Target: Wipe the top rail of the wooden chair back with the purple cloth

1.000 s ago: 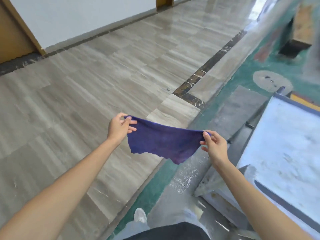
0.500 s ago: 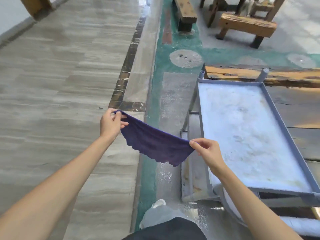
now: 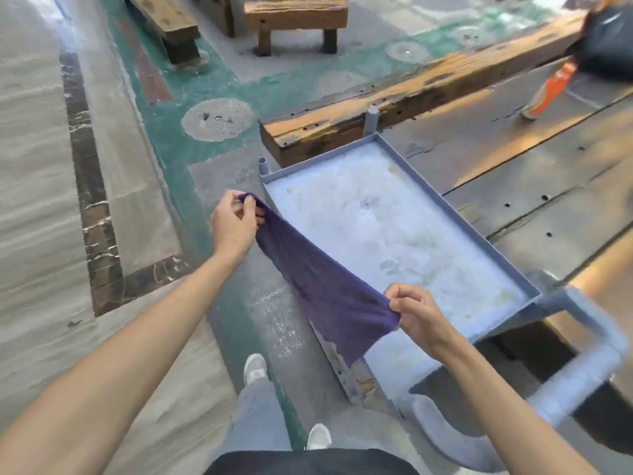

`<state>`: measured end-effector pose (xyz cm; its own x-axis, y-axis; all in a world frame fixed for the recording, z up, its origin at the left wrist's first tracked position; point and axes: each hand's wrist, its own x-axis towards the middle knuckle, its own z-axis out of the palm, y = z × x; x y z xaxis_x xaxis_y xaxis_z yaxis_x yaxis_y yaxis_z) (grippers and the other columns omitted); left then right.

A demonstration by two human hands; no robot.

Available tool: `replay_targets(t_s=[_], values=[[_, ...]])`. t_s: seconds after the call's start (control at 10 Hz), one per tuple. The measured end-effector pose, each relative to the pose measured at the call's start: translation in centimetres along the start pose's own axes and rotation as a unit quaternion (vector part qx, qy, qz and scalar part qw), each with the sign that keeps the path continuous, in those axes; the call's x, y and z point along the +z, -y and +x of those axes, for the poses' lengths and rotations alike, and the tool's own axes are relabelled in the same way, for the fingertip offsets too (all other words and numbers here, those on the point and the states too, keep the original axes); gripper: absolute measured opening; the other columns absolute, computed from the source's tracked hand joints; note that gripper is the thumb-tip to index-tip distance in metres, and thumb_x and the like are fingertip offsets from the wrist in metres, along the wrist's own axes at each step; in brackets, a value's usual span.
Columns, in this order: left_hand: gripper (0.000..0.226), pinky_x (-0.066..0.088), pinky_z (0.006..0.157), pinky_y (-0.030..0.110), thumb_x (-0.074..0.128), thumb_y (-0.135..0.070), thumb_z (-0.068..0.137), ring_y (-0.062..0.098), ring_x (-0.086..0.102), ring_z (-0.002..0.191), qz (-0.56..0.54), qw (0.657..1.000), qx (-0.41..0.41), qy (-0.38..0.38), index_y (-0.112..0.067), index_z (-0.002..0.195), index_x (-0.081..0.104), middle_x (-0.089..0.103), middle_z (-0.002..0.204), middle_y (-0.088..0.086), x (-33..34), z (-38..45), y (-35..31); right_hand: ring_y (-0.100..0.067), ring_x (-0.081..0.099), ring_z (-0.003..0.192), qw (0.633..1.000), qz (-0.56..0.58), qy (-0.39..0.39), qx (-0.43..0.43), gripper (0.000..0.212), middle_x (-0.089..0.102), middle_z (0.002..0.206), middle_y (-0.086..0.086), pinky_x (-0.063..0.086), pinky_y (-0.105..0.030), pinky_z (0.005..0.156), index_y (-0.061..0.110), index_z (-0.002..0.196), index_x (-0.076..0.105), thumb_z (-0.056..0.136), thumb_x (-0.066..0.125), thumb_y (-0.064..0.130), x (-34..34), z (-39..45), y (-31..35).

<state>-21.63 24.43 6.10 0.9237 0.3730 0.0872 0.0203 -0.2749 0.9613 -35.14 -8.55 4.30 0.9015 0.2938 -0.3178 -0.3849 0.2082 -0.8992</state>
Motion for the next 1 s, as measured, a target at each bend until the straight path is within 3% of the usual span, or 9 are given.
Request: replay_targets(t_s=[0.1,0.2,0.3,0.4,0.5,0.6,0.7,0.8,1.0], values=[[0.015,0.053,0.056,0.02,0.053,-0.022,0.1,0.008,0.071,0.058,0.0,0.997,0.02,0.073,-0.028,0.086,0.055,0.074,0.073,-0.002,5.7,3.5,-1.0,-0.015,0.044,0.053,0.994,0.051,-0.098,-0.008,0.008,0.049,0.062,-0.003,0.035,-0.026,0.049,0.012,0.065,0.061,0.068,0.056,0.007,-2.4,0.7,0.9],[0.012,0.06,0.071,0.035,0.054,-0.027,0.096,0.012,0.075,0.071,0.028,0.986,0.029,0.159,-0.029,0.085,0.058,0.077,0.076,-0.003,12.0,6.9,-0.8,-0.013,0.042,0.053,0.968,0.056,-0.244,-0.021,0.016,0.046,0.061,-0.001,0.031,-0.028,0.051,0.01,0.067,0.054,0.078,0.048,0.001,-4.9,2.0,1.3],[0.009,0.059,0.084,0.042,0.054,-0.029,0.093,0.015,0.075,0.077,0.089,0.958,0.039,0.271,-0.028,0.086,0.06,0.078,0.078,-0.004,17.7,10.2,0.3,-0.011,0.046,0.061,0.917,0.021,-0.399,0.006,0.031,0.052,0.065,0.005,0.04,-0.025,0.053,0.013,0.069,0.059,0.093,0.048,-0.004,-7.4,3.9,0.5],[0.01,0.059,0.084,0.043,0.055,-0.029,0.091,0.017,0.075,0.078,0.146,0.926,0.046,0.345,-0.021,0.089,0.062,0.077,0.077,-0.006,22.3,12.6,1.8,-0.009,0.053,0.064,0.863,-0.065,-0.496,0.067,0.017,0.064,0.069,0.011,0.041,-0.022,0.053,0.014,0.078,0.07,0.093,0.063,0.011,-9.1,4.9,-0.5],[0.011,0.059,0.084,0.041,0.055,-0.028,0.091,0.013,0.075,0.077,0.207,0.884,0.044,0.416,-0.019,0.092,0.062,0.076,0.075,-0.011,25.9,14.0,2.8,-0.005,0.059,0.061,0.813,-0.082,-0.571,0.081,0.007,0.072,0.077,0.007,0.044,-0.016,0.054,0.016,0.086,0.077,0.091,0.072,0.015,-9.7,5.6,-2.2],[0.016,0.057,0.083,0.041,0.053,-0.028,0.09,0.019,0.072,0.09,0.269,0.841,0.068,0.464,-0.019,0.098,0.064,0.078,0.081,-0.01,28.5,14.9,3.5,-0.01,0.064,0.061,0.762,-0.072,-0.635,0.104,0.008,0.075,0.079,0.001,0.048,-0.015,0.057,0.021,0.085,0.077,0.089,0.075,0.014,-9.3,6.4,-3.2],[0.018,0.057,0.081,0.042,0.051,-0.026,0.089,0.024,0.069,0.093,0.313,0.806,0.083,0.495,-0.018,0.099,0.064,0.078,0.085,-0.006,29.9,15.2,3.7,-0.013,0.068,0.063,0.717,-0.034,-0.685,0.12,0.008,0.075,0.079,-0.006,0.054,-0.018,0.057,0.014,0.087,0.077,0.089,0.074,0.007,-8.6,7.3,-4.3],[0.024,0.055,0.082,0.041,0.05,-0.025,0.089,0.027,0.067,0.095,0.326,0.791,0.1,0.508,-0.017,0.108,0.062,0.075,0.093,-0.001,30.8,15.6,3.8,-0.017,0.072,0.072,0.674,-0.032,-0.727,0.129,0.014,0.076,0.086,-0.004,0.059,-0.029,0.073,0.02,0.087,0.075,0.088,0.072,0.006,-7.8,8.0,-4.6],[0.041,0.048,0.081,0.039,0.049,-0.024,0.09,0.031,0.065,0.101,0.302,0.76,0.209,0.536,-0.019,0.131,0.048,0.07,0.111,-0.002,31.6,16.5,1.7,-0.015,0.071,0.087,0.665,-0.026,-0.738,0.113,0.017,0.068,0.12,-0.001,0.062,-0.045,0.084,0.025,0.106,0.072,0.092,0.067,0.017,-4.8,8.3,-4.1]])
